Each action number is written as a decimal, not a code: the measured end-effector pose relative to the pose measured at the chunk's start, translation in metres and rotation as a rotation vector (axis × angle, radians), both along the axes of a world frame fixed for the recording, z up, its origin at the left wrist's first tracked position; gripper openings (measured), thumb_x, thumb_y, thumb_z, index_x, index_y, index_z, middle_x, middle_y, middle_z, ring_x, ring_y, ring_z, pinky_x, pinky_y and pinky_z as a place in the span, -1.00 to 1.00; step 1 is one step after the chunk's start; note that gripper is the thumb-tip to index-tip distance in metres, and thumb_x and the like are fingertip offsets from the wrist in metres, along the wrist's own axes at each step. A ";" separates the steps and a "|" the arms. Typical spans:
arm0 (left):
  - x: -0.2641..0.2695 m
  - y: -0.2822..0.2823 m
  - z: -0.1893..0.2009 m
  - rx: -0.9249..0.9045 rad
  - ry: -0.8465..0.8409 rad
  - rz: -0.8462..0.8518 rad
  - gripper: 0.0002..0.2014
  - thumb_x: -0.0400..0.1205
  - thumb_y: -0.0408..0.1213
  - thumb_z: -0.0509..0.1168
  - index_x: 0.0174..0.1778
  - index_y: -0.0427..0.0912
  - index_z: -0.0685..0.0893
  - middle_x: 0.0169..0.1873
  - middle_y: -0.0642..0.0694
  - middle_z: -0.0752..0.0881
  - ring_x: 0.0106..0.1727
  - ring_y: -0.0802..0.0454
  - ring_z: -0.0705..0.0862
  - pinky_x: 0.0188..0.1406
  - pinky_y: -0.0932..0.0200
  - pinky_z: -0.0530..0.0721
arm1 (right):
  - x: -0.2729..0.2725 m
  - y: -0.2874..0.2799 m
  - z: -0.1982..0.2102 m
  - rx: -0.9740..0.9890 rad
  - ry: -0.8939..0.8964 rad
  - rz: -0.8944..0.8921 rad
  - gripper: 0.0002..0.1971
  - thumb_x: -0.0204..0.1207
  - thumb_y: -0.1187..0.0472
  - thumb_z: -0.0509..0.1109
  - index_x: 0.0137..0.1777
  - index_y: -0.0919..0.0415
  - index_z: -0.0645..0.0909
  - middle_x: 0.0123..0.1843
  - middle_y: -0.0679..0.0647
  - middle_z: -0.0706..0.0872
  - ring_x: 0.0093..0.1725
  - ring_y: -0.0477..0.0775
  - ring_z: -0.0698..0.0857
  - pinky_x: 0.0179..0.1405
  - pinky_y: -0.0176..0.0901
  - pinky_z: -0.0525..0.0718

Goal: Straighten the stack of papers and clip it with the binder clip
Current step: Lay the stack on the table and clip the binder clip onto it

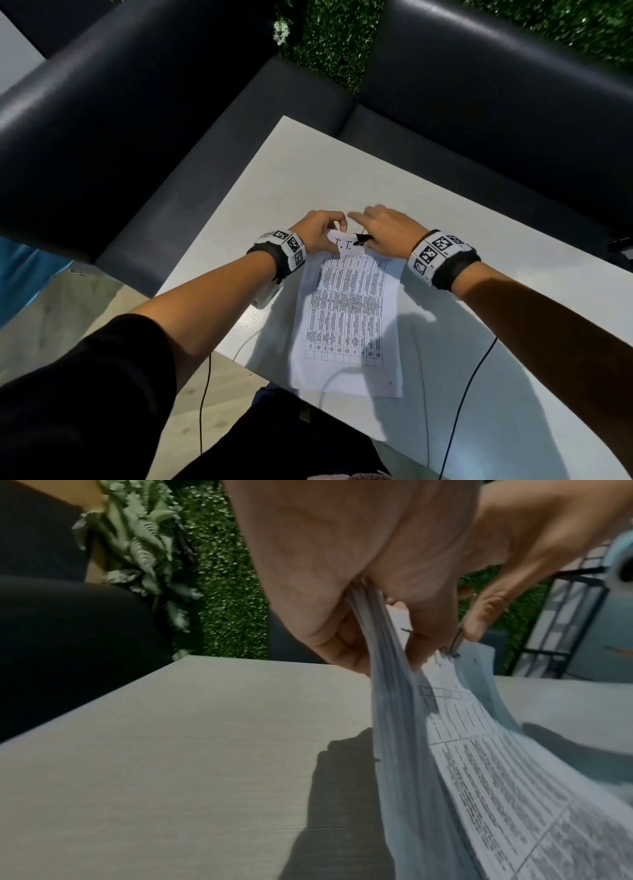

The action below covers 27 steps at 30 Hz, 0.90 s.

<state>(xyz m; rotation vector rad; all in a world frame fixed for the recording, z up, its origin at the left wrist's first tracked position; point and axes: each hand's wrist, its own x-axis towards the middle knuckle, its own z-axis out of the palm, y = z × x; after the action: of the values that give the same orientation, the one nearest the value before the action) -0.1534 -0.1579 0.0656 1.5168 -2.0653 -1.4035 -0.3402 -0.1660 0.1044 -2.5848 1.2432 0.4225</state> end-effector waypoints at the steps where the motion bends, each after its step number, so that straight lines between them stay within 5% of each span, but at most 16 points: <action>1: 0.002 0.000 -0.003 0.025 0.033 0.047 -0.61 0.26 -0.44 0.60 -0.10 -0.10 0.62 -0.25 -0.21 0.78 -0.24 -0.15 0.69 -0.13 0.00 0.70 | -0.002 0.002 -0.003 -0.045 -0.054 -0.043 -0.46 0.45 0.21 0.48 0.41 0.23 0.41 0.17 0.21 0.56 0.10 0.22 0.57 -0.08 0.05 0.64; 6: 0.013 0.018 -0.024 0.286 0.324 0.433 -0.60 0.41 -0.37 0.55 0.15 -0.19 0.67 0.07 -0.17 0.74 0.08 -0.16 0.73 0.22 -0.06 0.68 | -0.005 0.015 -0.025 -0.001 -0.358 -0.325 -0.96 0.49 0.35 0.42 -0.11 0.32 0.65 -0.11 0.18 0.66 -0.08 0.25 0.66 -0.11 -0.04 0.60; 9: 0.008 0.040 -0.031 0.381 0.303 0.505 -0.62 0.60 -0.10 0.37 0.22 -0.28 0.66 0.10 -0.11 0.74 0.13 -0.09 0.70 0.24 0.02 0.61 | -0.005 0.019 -0.036 0.018 -0.511 -0.475 -0.94 0.48 0.36 0.43 -0.18 0.34 0.70 -0.18 0.18 0.70 -0.16 0.19 0.66 -0.07 -0.02 0.65; 15: -0.006 0.041 -0.033 0.354 0.436 0.700 -0.78 0.65 -0.22 0.32 0.10 -0.27 0.71 -0.08 -0.19 0.74 -0.06 -0.06 0.66 0.15 -0.01 0.62 | -0.001 0.063 -0.055 -0.339 -0.673 -0.379 -0.94 0.49 0.44 0.42 -0.08 0.39 0.69 -0.08 0.22 0.70 -0.10 0.18 0.68 -0.02 -0.04 0.70; 18: -0.005 0.039 -0.031 0.399 0.499 0.729 -0.92 0.64 -0.31 0.32 -0.14 -0.15 0.70 -0.28 -0.07 0.69 -0.23 0.06 0.63 -0.07 0.17 0.64 | 0.000 0.089 -0.069 -0.228 -0.627 -0.393 -0.79 0.56 0.41 0.35 0.18 0.41 0.62 0.24 0.24 0.62 0.09 0.17 0.70 0.18 -0.03 0.71; 23: -0.002 0.041 -0.028 0.461 0.648 0.807 -0.87 0.64 -0.45 0.28 0.08 -0.35 0.63 -0.22 -0.19 0.67 -0.24 0.05 0.68 -0.29 0.36 0.69 | -0.004 0.097 -0.072 -0.128 -0.380 -0.242 -0.65 0.40 0.53 0.42 0.19 0.36 0.66 0.36 0.30 0.64 0.31 0.30 0.65 0.42 0.15 0.48; 25: -0.001 0.040 -0.030 0.457 0.620 0.803 -0.85 0.62 -0.37 0.33 0.07 -0.32 0.66 -0.13 -0.26 0.68 -0.13 -0.06 0.64 -0.17 0.24 0.67 | -0.008 0.086 -0.059 -0.214 -0.432 -0.249 -0.64 0.44 0.43 0.44 0.24 0.24 0.65 0.31 0.18 0.69 0.30 0.23 0.64 0.34 0.18 0.52; 27: 0.000 0.041 -0.029 0.460 0.569 0.785 -0.85 0.61 -0.28 0.36 0.02 -0.28 0.69 -0.14 -0.24 0.69 -0.17 -0.07 0.63 -0.14 0.15 0.62 | -0.011 0.074 -0.044 -0.240 -0.391 -0.316 -0.44 0.45 0.23 0.46 0.47 0.13 0.45 0.53 0.11 0.48 0.50 0.17 0.43 0.46 0.19 0.39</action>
<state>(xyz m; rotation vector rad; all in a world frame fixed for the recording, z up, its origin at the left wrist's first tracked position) -0.1538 -0.1167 0.0363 1.5559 -0.7158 -1.7174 -0.3508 -0.0923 0.0608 -2.4215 1.5843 -0.2951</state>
